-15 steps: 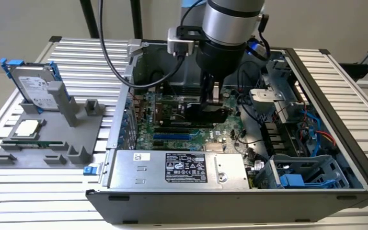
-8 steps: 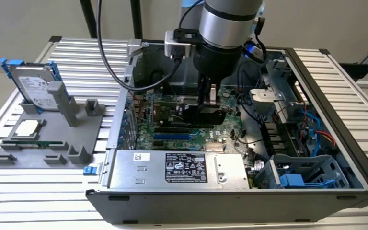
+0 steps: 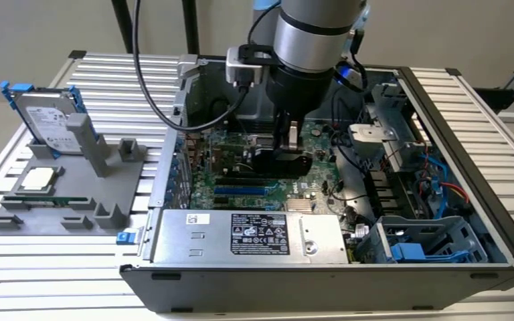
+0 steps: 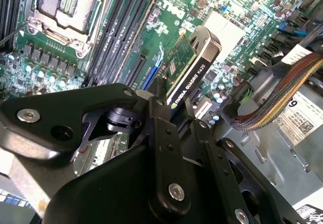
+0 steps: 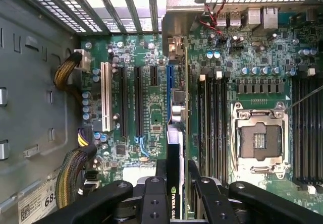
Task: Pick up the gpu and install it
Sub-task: 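Insert the gpu into the slot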
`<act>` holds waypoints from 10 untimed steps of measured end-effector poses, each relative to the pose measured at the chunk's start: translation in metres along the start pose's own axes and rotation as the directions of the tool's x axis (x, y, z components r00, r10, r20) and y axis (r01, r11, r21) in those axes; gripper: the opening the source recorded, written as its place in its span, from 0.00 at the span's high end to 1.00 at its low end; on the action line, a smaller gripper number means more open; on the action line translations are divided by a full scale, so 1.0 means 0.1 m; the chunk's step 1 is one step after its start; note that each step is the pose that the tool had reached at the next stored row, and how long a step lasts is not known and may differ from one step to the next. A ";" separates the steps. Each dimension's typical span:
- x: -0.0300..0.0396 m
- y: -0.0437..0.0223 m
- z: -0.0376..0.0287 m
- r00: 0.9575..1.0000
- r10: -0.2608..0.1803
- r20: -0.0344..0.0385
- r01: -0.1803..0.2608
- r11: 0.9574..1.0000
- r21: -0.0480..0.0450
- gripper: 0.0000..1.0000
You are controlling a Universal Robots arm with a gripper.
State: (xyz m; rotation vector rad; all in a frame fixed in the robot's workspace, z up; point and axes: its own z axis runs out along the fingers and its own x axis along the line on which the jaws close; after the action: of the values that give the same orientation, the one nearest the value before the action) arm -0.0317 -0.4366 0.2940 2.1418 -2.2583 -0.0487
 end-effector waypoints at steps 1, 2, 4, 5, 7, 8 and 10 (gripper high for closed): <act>0.000 0.005 0.009 1.000 0.000 0.000 0.000 1.000 0.000 1.00; 0.001 0.010 0.020 1.000 0.000 0.000 0.000 1.000 0.000 1.00; 0.001 0.019 0.040 1.000 0.000 0.000 0.000 1.000 0.000 1.00; 0.002 0.023 0.045 1.000 0.000 0.000 0.000 1.000 0.000 1.00; 0.002 0.029 0.056 1.000 0.000 0.000 0.000 1.000 0.000 1.00; 0.003 0.032 0.060 1.000 0.000 0.000 0.000 1.000 0.000 1.00; 0.005 0.039 0.069 1.000 0.000 0.000 0.000 1.000 0.000 1.00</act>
State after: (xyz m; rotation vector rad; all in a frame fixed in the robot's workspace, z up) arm -0.0360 -0.4369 0.2872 2.1418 -2.2583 -0.0487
